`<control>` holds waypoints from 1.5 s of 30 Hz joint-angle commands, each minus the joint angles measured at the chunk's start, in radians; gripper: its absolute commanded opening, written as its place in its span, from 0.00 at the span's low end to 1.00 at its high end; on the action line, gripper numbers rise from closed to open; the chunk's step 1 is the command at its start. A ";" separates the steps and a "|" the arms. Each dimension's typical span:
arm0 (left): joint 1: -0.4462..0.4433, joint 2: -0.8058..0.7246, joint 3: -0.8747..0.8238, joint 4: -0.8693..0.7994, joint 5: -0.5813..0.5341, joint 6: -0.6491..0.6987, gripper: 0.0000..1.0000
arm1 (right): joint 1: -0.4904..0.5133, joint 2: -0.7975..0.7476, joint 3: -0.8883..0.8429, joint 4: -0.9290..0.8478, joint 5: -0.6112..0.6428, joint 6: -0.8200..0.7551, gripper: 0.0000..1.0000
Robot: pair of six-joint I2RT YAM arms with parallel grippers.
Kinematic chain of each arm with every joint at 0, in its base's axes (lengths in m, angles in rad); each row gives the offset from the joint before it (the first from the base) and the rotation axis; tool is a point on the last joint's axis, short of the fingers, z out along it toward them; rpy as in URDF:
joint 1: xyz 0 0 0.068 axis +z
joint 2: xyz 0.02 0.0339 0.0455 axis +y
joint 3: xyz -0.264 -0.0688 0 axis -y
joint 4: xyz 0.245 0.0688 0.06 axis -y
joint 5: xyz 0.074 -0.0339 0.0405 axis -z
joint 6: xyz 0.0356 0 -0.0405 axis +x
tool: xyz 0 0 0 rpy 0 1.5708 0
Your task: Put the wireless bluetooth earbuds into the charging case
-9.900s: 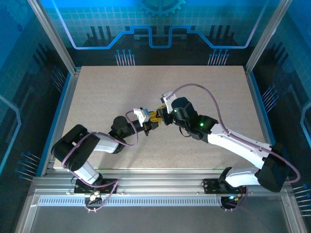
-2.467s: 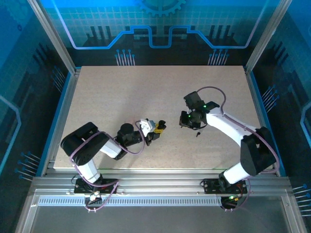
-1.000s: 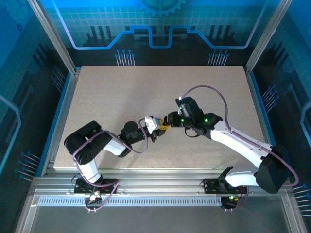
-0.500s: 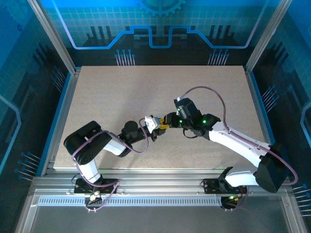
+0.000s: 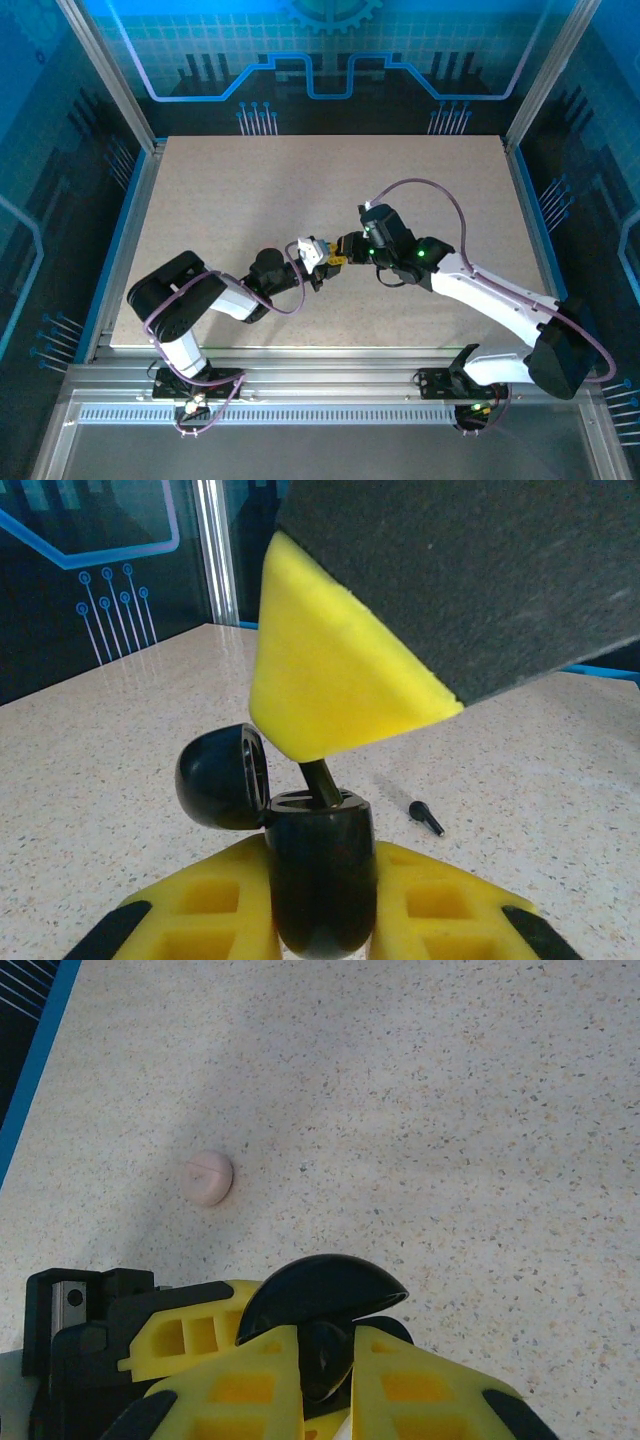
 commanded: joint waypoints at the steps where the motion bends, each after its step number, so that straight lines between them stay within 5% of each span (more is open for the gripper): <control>1: -0.007 -0.053 0.036 0.078 -0.017 -0.010 0.18 | 0.028 -0.007 -0.021 -0.078 0.065 0.024 0.15; 45: -0.007 -0.074 0.042 0.078 -0.026 -0.002 0.18 | 0.085 -0.004 -0.026 -0.080 0.055 0.087 0.18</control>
